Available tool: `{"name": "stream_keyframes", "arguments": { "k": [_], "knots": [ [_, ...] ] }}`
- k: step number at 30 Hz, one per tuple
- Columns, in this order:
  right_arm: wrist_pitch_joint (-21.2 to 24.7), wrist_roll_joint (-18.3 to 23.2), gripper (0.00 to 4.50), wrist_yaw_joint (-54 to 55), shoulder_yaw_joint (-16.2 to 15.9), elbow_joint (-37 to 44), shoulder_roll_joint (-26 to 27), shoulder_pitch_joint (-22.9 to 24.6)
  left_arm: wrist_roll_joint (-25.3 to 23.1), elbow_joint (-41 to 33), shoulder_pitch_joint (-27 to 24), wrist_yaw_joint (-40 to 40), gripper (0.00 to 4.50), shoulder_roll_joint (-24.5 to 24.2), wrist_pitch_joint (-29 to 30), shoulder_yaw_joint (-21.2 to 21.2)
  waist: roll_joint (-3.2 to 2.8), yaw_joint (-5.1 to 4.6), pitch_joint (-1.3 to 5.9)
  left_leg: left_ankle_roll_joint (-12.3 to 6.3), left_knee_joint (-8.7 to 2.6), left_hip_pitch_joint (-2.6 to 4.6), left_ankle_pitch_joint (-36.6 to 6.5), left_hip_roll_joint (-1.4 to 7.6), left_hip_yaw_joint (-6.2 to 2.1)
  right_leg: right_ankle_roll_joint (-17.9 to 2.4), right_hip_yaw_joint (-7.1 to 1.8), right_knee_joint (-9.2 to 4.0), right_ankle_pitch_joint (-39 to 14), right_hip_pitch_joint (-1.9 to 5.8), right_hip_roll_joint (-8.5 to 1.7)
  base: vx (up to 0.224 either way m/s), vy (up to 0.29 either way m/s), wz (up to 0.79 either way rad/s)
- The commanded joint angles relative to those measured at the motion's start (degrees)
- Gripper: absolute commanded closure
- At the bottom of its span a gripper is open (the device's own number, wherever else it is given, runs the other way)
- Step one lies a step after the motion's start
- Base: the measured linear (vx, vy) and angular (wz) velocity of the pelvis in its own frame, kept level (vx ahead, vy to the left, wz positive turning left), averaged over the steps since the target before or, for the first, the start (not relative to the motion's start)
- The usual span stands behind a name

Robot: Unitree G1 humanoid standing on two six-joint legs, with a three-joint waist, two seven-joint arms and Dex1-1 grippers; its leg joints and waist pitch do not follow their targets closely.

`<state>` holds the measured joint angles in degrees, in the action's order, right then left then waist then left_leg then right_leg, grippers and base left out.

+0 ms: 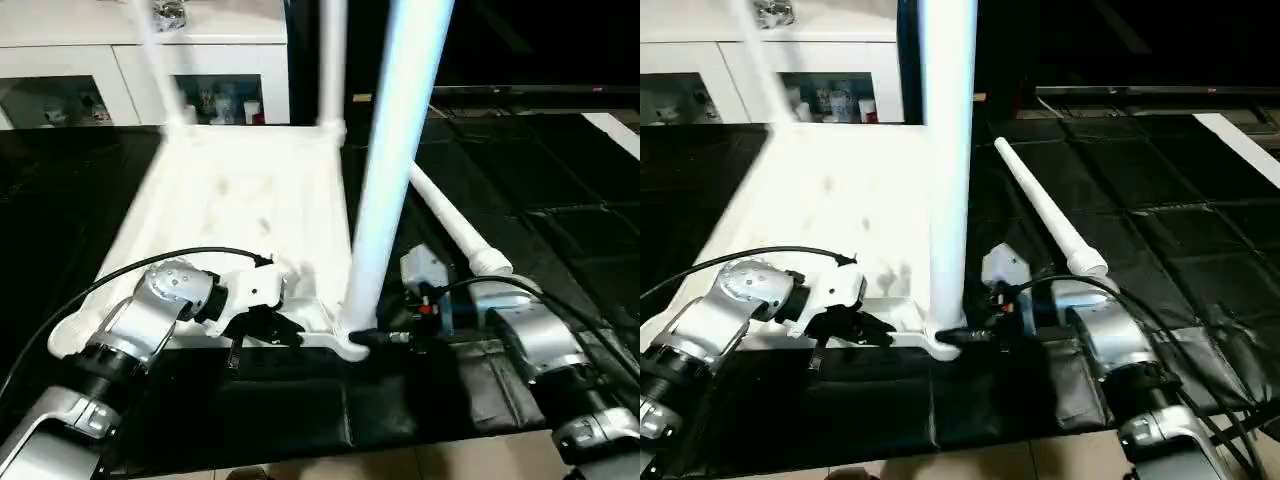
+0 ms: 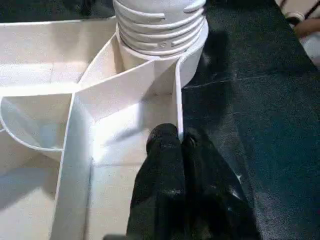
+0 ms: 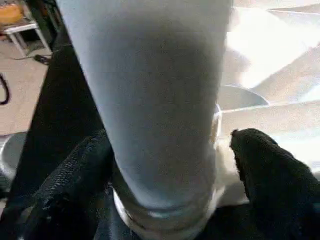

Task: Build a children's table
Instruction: Rotate leg to tighten

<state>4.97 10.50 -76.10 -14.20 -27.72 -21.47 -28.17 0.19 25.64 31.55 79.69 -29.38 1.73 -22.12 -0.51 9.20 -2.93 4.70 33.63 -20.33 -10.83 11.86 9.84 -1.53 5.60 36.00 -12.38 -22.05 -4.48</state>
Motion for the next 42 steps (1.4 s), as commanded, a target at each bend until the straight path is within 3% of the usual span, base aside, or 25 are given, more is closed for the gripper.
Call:
{"name": "stream_keyframes", "arguments": {
  "k": [1,11,23,28,30,31,33,35,37,39,40,42],
  "knots": [
    [-1.0,-0.9,0.87,-0.9,-1.0,-0.6,-0.1,-1.3,-1.2,0.1,0.8,2.7,4.5,0.5,-1.9,-2.5,0.01,-0.39,3.8,-2.17,-3.67,0.18,-8.1,1.91,-0.34,-11.9,-3.51,-4.02,-5.1,2.8,-4.41,0.0,0.0,0.0],
    [-3.2,-1.9,1.62,-2.2,-2.2,-2.2,0.2,-1.7,-1.7,2.5,1.6,2.4,4.5,0.7,-3.8,-2.5,-0.02,-0.22,3.88,-2.22,-3.61,0.22,-7.7,1.97,-0.34,-12.0,-3.49,-3.89,-4.5,2.75,-4.39,0.0,0.0,0.0],
    [-3.8,-2.6,1.78,-1.9,-2.6,-3.5,0.5,-1.8,-1.8,3.4,1.5,1.9,4.5,1.4,-4.4,-2.5,0.0,-0.29,3.87,-2.28,-3.61,0.28,-8.0,1.97,-0.31,-12.1,-3.51,-3.88,-4.9,2.74,-4.33,0.0,0.0,0.0],
    [-0.4,-0.1,1.8,1.4,-0.6,-1.3,2.1,0.6,1.3,1.6,0.5,-4.6,4.5,4.3,3.2,1.7,-0.14,-0.32,3.73,-1.9,-3.71,0.37,-9.0,2.07,-0.28,-12.3,-3.58,-4.06,-5.8,2.71,-4.36,0.0,0.0,0.0],
    [0.7,-0.5,1.8,6.6,0.6,-1.0,3.7,1.8,2.3,-0.4,-0.5,-8.6,4.5,5.9,6.3,3.5,-0.24,-0.29,3.56,-1.26,-3.89,0.55,-10.8,2.07,-0.37,-12.0,-3.55,-4.43,-8.8,2.59,-4.53,0.0,0.0,0.0],
    [3.3,-1.1,1.8,12.2,1.7,-1.9,5.7,2.2,2.5,-2.9,-1.6,-11.5,4.5,6.8,8.8,4.4,-0.1,-0.55,3.59,-0.75,-4.02,0.34,-10.7,2.17,-0.47,-11.9,-3.62,-4.23,-8.9,2.83,-4.63,0.0,0.0,0.0],
    [4.8,-1.4,1.8,16.3,2.6,-2.9,7.2,2.3,2.7,-5.1,-2.6,-13.9,4.5,7.6,11.6,5.2,0.07,-1.5,3.34,0.09,-4.36,0.3,-12.2,1.83,-0.63,-10.4,-3.48,-4.87,-13.9,2.84,-4.6,0.0,0.0,0.0],
    [5.1,-1.9,1.8,22.4,3.9,-4.7,9.8,2.3,3.0,-8.2,-4.0,-17.6,4.5,9.3,15.3,6.3,0.04,-2.4,3.13,0.67,-4.58,-0.18,-12.5,1.76,-0.82,-9.1,-3.33,-5.18,-17.3,3.03,-4.72,0.0,0.0,0.0],
    [6.6,-1.4,1.8,31.1,6.2,-7.5,14.5,1.7,1.4,-12.1,-5.8,-23.8,4.5,12.0,21.0,7.6,0.04,-3.36,3.21,0.71,-4.47,-0.01,-12.6,1.74,-0.83,-9.0,-3.46,-5.43,-17.8,2.81,-4.73,0.0,0.0,0.0],
    [6.9,-1.5,1.8,32.8,6.6,-8.0,15.4,1.5,1.1,-12.9,-6.1,-24.9,4.5,12.7,22.4,7.8,0.07,-4.07,3.14,0.37,-4.42,-0.15,-12.1,1.52,-0.8,-9.0,-3.44,-5.5,-17.4,2.84,-4.47,0.0,0.0,0.0],
    [7.1,-2.3,1.8,39.0,7.5,-10.6,18.6,-0.1,0.3,-14.6,-6.5,-28.9,4.5,15.5,25.0,8.4,-0.33,-4.28,3.17,0.15,-4.32,0.03,-12.2,1.5,-0.71,-9.1,-3.52,-5.64,-17.1,2.58,-4.33,0.0,0.0,0.0],
    [7.4,-3.3,1.8,44.3,8.0,-12.4,21.5,-1.5,-0.2,-16.3,-6.7,-32.5,4.5,18.1,27.6,8.4,0.04,-4.88,3.03,0.21,-4.41,-0.04,-12.5,1.35,-0.76,-9.2,-3.41,-5.82,-18.0,2.63,-4.23,0.0,0.0,0.0]
  ]
}}
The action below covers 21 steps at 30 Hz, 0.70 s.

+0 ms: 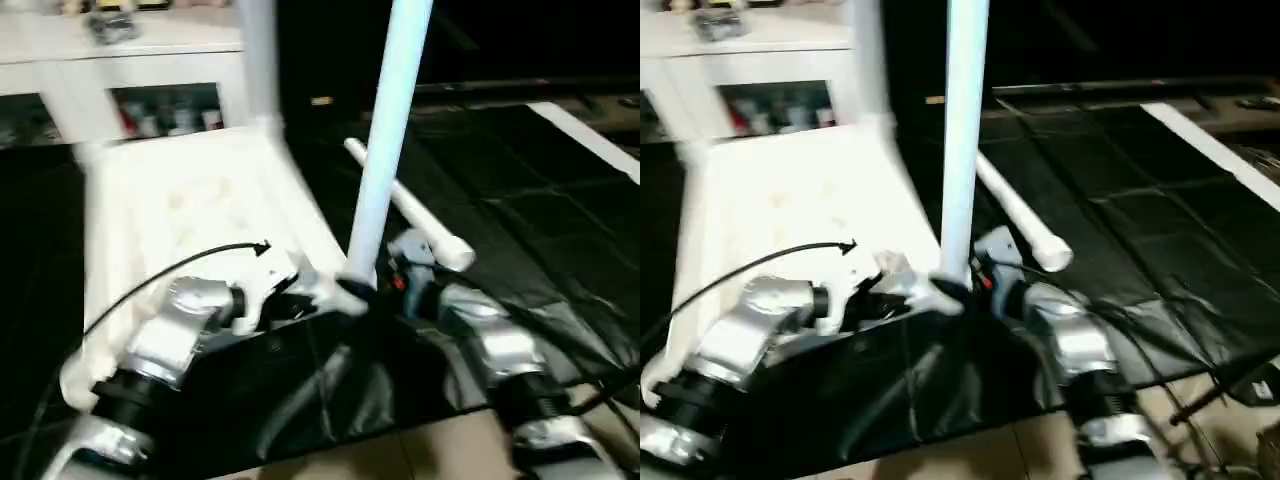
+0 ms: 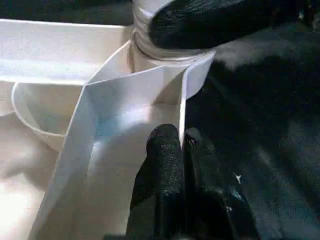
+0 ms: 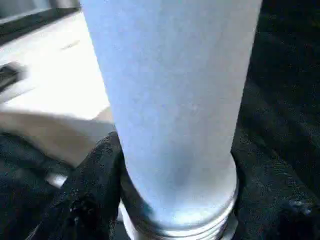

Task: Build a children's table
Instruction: Rotate leg to tighten

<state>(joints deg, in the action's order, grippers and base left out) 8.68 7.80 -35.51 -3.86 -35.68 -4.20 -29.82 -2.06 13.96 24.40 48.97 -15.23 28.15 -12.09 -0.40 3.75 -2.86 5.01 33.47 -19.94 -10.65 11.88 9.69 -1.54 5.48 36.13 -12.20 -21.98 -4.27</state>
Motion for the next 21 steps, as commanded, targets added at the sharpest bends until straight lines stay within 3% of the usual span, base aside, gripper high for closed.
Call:
{"name": "stream_keyframes", "arguments": {
  "k": [1,3,6,7,9,12,15,16,19,21],
  "knots": [
    [3.7,-0.8,1.8,4.4,-2.4,-4.6,4.7,-0.1,1.9,-4.9,0.4,-2.4,4.5,4.3,1.7,-1.7,-0.21,0.46,2.92,0.04,-4.21,-0.4,-12.8,1.39,-0.62,-9.3,-3.36,-5.82,-18.2,2.42,-4.45,0.0,0.0,0.0],
    [3.4,-1.7,1.8,4.5,-2.9,-4.2,5.9,-0.3,1.4,-6.1,0.5,-3.8,4.5,4.6,3.2,-3.0,-0.27,0.21,2.93,-0.25,-4.22,-0.37,-13.5,1.32,-0.67,-9.0,-3.34,-6.01,-18.8,2.39,-4.37,0.0,0.0,0.0],
    [2.8,-1.7,1.8,3.8,-3.0,-3.7,5.9,0.1,0.8,-6.6,0.6,-3.9,4.5,4.0,3.6,-3.5,-0.29,0.28,3.07,-1.2,-4.19,-0.43,-12.3,1.4,-0.6,-9.4,-3.43,-5.74,-14.7,2.4,-4.2,0.0,0.0,0.0],
    [2.7,-1.7,1.45,3.8,-2.8,-3.5,5.5,0.3,0.5,-6.5,0.8,-3.9,4.5,3.7,3.8,-3.3,-0.31,0.3,3.06,-1.31,-4.17,-0.42,-12.1,1.38,-0.56,-9.6,-3.44,-5.75,-14.2,2.39,-4.2,0.0,0.0,0.0],
    [2.4,-1.6,1.45,3.6,-2.4,-3.7,4.9,0.5,-0.1,-6.1,1.1,-3.6,4.5,3.1,4.0,-3.1,-0.38,0.28,3.01,-1.4,-4.21,-0.48,-12.1,1.31,-0.53,-9.6,-3.41,-5.77,-13.8,2.47,-4.18,0.0,0.0,0.0],
    [1.4,-1.6,1.04,1.4,-1.9,-2.2,2.9,1.5,0.0,-5.6,1.3,-3.0,4.5,1.5,3.9,-3.2,-0.37,0.36,2.97,-1.28,-4.25,-0.34,-13.0,1.32,-0.55,-9.2,-3.42,-5.97,-15.4,2.39,-4.25,0.0,0.0,0.0],
    [0.8,-0.6,0.88,-1.7,-1.7,0.1,1.0,2.6,0.2,-4.7,1.4,-1.1,4.5,0.1,1.9,-3.6,-0.15,0.69,3.13,-1.74,-4.21,-0.33,-12.2,1.43,-0.46,-9.1,-3.5,-5.96,-14.1,2.45,-4.27,0.0,0.0,0.0],
    [0.4,-0.2,0.63,-3.3,-1.7,1.1,0.1,3.0,0.3,-4.4,1.5,-0.5,4.5,-0.4,1.2,-3.5,-0.2,1.04,3.33,-2.21,-4.1,-0.47,-9.9,1.46,-0.46,-9.6,-3.51,-5.43,-10.2,2.67,-4.16,0.0,0.0,0.0],
    [-0.5,1.4,0.53,-8.2,-1.1,4.2,-3.1,4.3,1.1,-2.7,2.0,2.8,4.5,-2.3,-3.6,-3.3,-0.28,1.54,3.45,-2.85,-3.9,-0.5,-7.9,1.4,-0.34,-10.7,-3.52,-5.05,-6.0,2.76,-4.13,0.0,0.0,0.0],
    [-0.7,2.4,0.21,-11.8,-0.7,6.0,-5.9,5.0,1.7,-1.5,2.5,6.0,4.5,-4.0,-6.3,-3.3,-0.29,1.9,3.63,-3.37,-3.7,-0.4,-7.2,1.2,-0.31,-10.5,-3.47,-5.08,-4.9,2.93,-4.03,0.0,0.0,0.0]
  ]
}}
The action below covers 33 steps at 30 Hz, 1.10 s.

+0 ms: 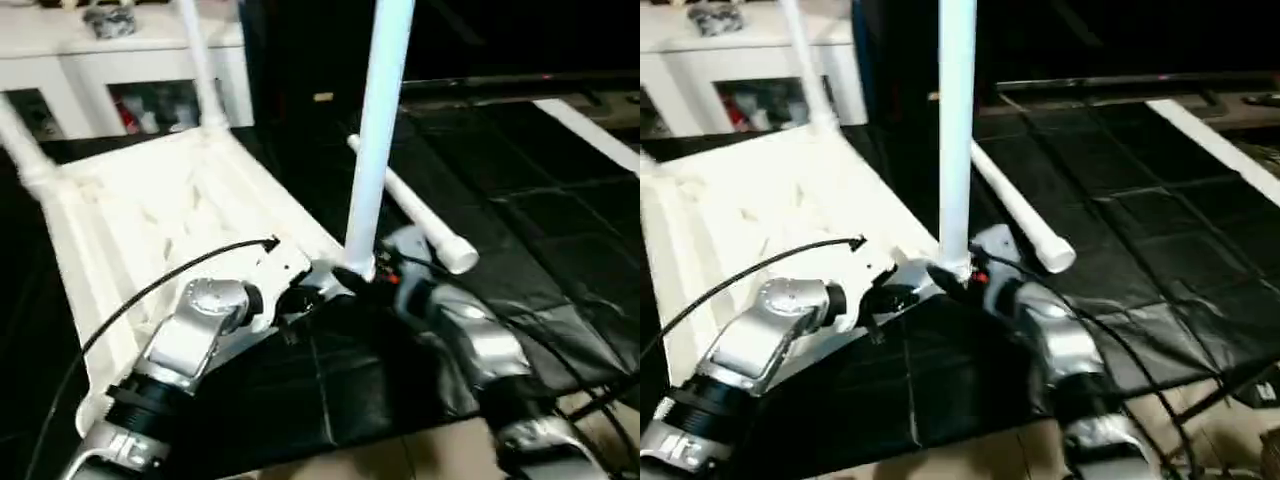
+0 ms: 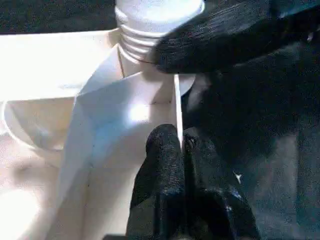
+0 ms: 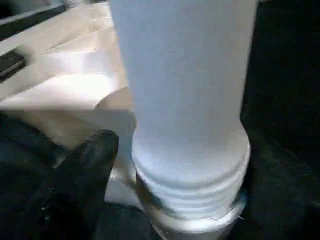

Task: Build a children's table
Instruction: Rotate leg to tighten

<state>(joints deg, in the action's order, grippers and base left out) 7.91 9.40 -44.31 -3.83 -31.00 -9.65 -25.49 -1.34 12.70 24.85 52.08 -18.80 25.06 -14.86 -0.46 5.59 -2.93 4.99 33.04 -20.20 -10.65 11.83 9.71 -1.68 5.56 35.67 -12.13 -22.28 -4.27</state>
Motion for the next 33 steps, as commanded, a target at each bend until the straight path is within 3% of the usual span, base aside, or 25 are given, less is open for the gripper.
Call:
{"name": "stream_keyframes", "arguments": {
  "k": [1,8,10,11,12,17,21,28,29,33],
  "knots": [
    [-0.1,1.5,0.21,-5.5,-0.5,2.5,-2.3,1.1,1.4,0.6,2.4,5.5,4.5,-1.7,-4.9,-0.6,-0.26,0.17,3.74,-3.73,-3.2,-0.14,-6.5,1.39,-0.3,-11.0,-3.58,-4.28,-2.7,3.12,-3.97,0.0,0.0,0.0],
    [1.2,3.8,0.03,-19.4,-2.1,7.9,-10.2,2.1,3.2,3.7,3.6,18.0,4.5,-7.7,-12.1,-3.1,-0.66,1.37,4.14,-4.99,-2.55,-0.43,-4.1,1.69,-0.31,-12.7,-3.35,-3.13,3.6,2.97,-3.78,0.0,0.0,0.0],
    [0.7,3.7,0.03,-21.3,-2.8,8.3,-11.4,1.9,2.9,4.6,4.0,20.1,4.5,-8.6,-13.5,-3.8,-0.72,1.78,3.99,-4.84,-2.57,-0.43,-5.5,1.65,-0.26,-13.1,-3.24,-3.37,1.9,2.86,-3.91,0.0,0.0,0.0],
    [-0.6,3.0,0.03,-23.3,-3.8,8.3,-12.9,1.3,2.9,6.1,4.9,23.2,4.5,-9.6,-15.8,-4.9,-0.14,2.07,3.95,-4.62,-2.62,-0.34,-6.5,1.62,-0.15,-12.8,-3.25,-3.61,-0.1,2.88,-3.96,0.0,0.0,0.0],
    [-3.1,1.9,0.03,-25.3,-5.1,7.6,-14.1,0.3,2.8,7.6,5.8,26.9,4.5,-10.4,-18.2,-6.3,-0.32,2.53,3.94,-4.19,-2.65,-0.17,-7.2,1.71,-0.12,-12.5,-3.31,-3.63,-1.9,2.74,-4.09,0.0,0.0,0.0],
    [-4.6,0.9,0.03,-29.3,-7.7,6.4,-13.9,-1.5,1.5,10.9,7.7,30.6,4.5,-10.9,-22.3,-8.3,-0.96,3.07,3.92,-2.66,-2.74,0.18,-9.6,1.92,-0.12,-12.8,-3.42,-3.68,-3.5,2.4,-4.17,0.0,0.0,0.0],
    [-4.8,0.5,0.03,-32.5,-10.6,6.7,-13.3,-1.9,0.8,13.3,9.0,32.8,4.5,-10.6,-25.0,-9.5,-0.39,3.43,4.17,-2.78,-2.65,-0.28,-7.6,1.93,-0.28,-13.0,-3.38,-3.12,-0.3,2.89,-4.33,0.0,0.0,0.0],
    [-5.2,-0.3,0.03,-34.7,-12.8,4.3,-12.2,-3.1,-0.1,16.8,10.8,33.2,4.5,-10.1,-27.7,-10.1,-0.28,3.5,4.22,-3.17,-2.5,-0.42,-6.8,1.82,-0.23,-12.9,-3.34,-3.03,-0.4,2.85,-4.36,0.0,0.0,0.0],
    [-5.1,-0.4,0.32,-34.8,-12.9,3.8,-12.1,-3.3,-0.2,17.0,10.9,33.1,4.5,-10.1,-27.7,-10.0,-0.29,3.51,4.17,-3.02,-2.53,-0.47,-6.9,1.85,-0.25,-12.8,-3.35,-3.05,-0.9,2.83,-4.39,0.0,0.0,0.0],
    [-4.3,0.0,0.59,-35.3,-13.1,2.8,-11.9,-3.9,-0.2,18.0,11.0,33.1,4.5,-10.1,-28.6,-9.9,-0.22,3.56,4.28,-3.1,-2.48,-0.42,-6.3,1.92,-0.26,-12.8,-3.34,-2.88,-0.2,2.86,-4.37,0.0,0.0,0.0]
  ]
}}
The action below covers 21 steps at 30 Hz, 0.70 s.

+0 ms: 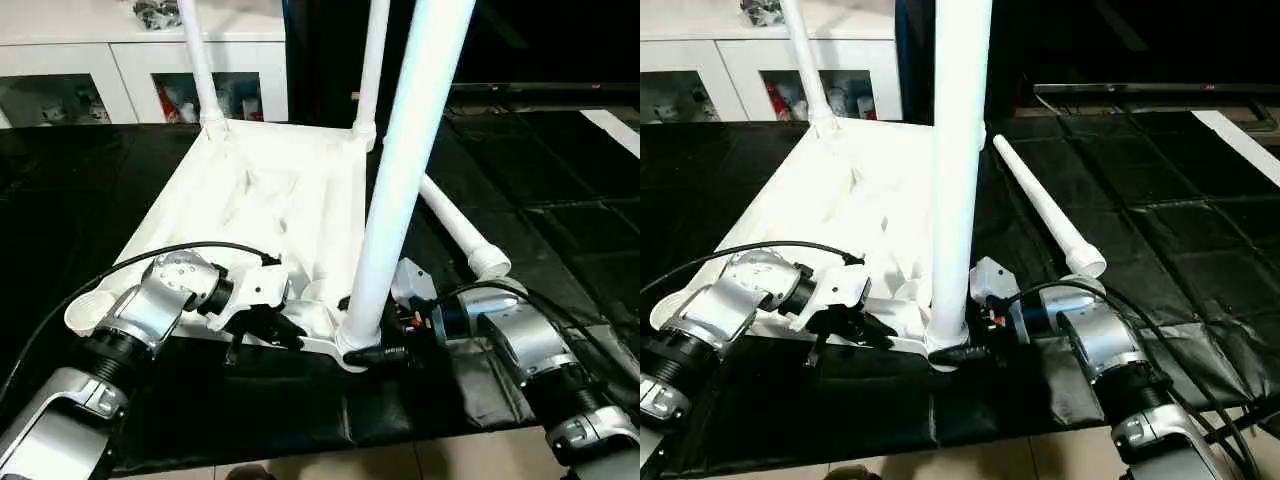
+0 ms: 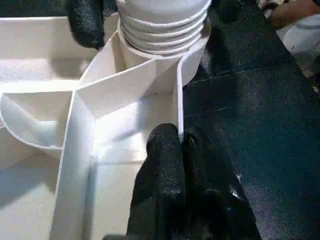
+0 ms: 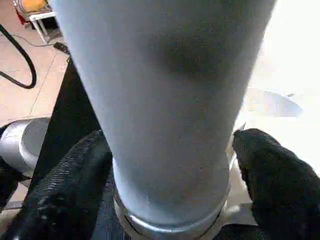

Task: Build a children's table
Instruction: Rotate leg to tighten

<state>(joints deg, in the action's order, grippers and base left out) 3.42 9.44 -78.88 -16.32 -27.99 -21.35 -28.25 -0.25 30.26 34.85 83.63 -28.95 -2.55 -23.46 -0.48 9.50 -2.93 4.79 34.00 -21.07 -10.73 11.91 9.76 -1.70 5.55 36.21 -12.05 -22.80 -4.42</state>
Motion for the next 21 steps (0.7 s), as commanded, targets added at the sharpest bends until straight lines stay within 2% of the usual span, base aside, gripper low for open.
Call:
{"name": "stream_keyframes", "arguments": {
  "k": [1,9,12,15,17,18,19,21],
  "knots": [
    [0.3,0.1,0.59,-0.8,-0.7,-0.2,-0.2,-1.2,-1.3,0.6,1.0,1.5,4.5,0.0,-1.1,-1.3,-0.2,-0.34,4.31,-2.96,-3.41,0.45,-6.1,1.82,-0.31,-12.9,-3.32,-3.38,-0.1,3.4,-4.23,0.0,0.0,0.0],
    [0.8,0.5,1.29,-2.3,-0.7,-0.5,0.2,-1.1,-1.2,2.0,1.2,1.7,4.5,0.0,-2.1,-1.2,-0.24,-0.26,4.27,-2.86,-3.42,0.49,-6.7,1.85,-0.31,-12.7,-3.34,-3.49,-1.3,3.35,-4.31,0.0,0.0,0.0],
    [0.9,0.7,1.39,-2.4,-0.7,-0.6,0.3,-0.8,-1.0,2.2,1.2,1.8,4.5,0.0,-1.9,-1.0,-0.29,-0.26,4.31,-2.75,-3.41,0.5,-6.4,1.86,-0.32,-12.8,-3.34,-3.4,-0.6,3.34,-4.26,0.0,0.0,0.0],
    [1.2,0.9,1.71,-2.2,-0.7,-0.5,0.6,-0.5,-0.6,2.1,1.0,1.9,4.5,0.0,-1.3,-0.8,-0.28,-0.25,4.34,-2.82,-3.37,0.5,-6.3,1.83,-0.31,-13.0,-3.31,-3.35,-0.2,3.36,-4.25,0.0,0.0,0.0],
    [1.5,1.2,1.75,-2.0,-0.5,-0.2,0.8,-0.3,-0.3,2.1,0.7,1.8,4.5,0.2,-0.7,-0.6,-0.46,-0.31,4.36,-2.67,-3.35,0.49,-6.5,1.81,-0.32,-13.0,-3.32,-3.39,0.1,3.42,-4.24,0.0,0.0,0.0],
    [1.7,1.4,1.78,-1.9,-0.4,0.0,0.9,-0.2,-0.1,2.1,0.6,1.8,4.5,0.3,-0.4,-0.5,-0.37,-0.32,4.34,-2.7,-3.37,0.5,-6.5,1.78,-0.31,-13.1,-3.3,-3.36,0.1,3.41,-4.17,0.0,0.0,0.0],
    [2.7,2.3,1.79,-1.7,0.1,0.9,1.5,0.5,0.3,2.1,0.4,1.1,4.5,0.6,0.2,0.0,-0.04,-0.33,4.32,-2.84,-3.38,0.55,-6.4,1.83,-0.25,-13.1,-3.32,-3.4,-0.2,3.4,-4.21,0.0,0.0,0.0],
    [3.1,2.6,1.8,-1.5,0.3,1.2,1.8,0.8,0.5,2.1,0.3,0.8,4.5,0.8,0.6,0.2,-0.15,-0.27,4.33,-2.93,-3.38,0.5,-6.2,1.85,-0.3,-13.1,-3.32,-3.37,-0.4,3.42,-4.25,0.0,0.0,0.0]
  ]
}}
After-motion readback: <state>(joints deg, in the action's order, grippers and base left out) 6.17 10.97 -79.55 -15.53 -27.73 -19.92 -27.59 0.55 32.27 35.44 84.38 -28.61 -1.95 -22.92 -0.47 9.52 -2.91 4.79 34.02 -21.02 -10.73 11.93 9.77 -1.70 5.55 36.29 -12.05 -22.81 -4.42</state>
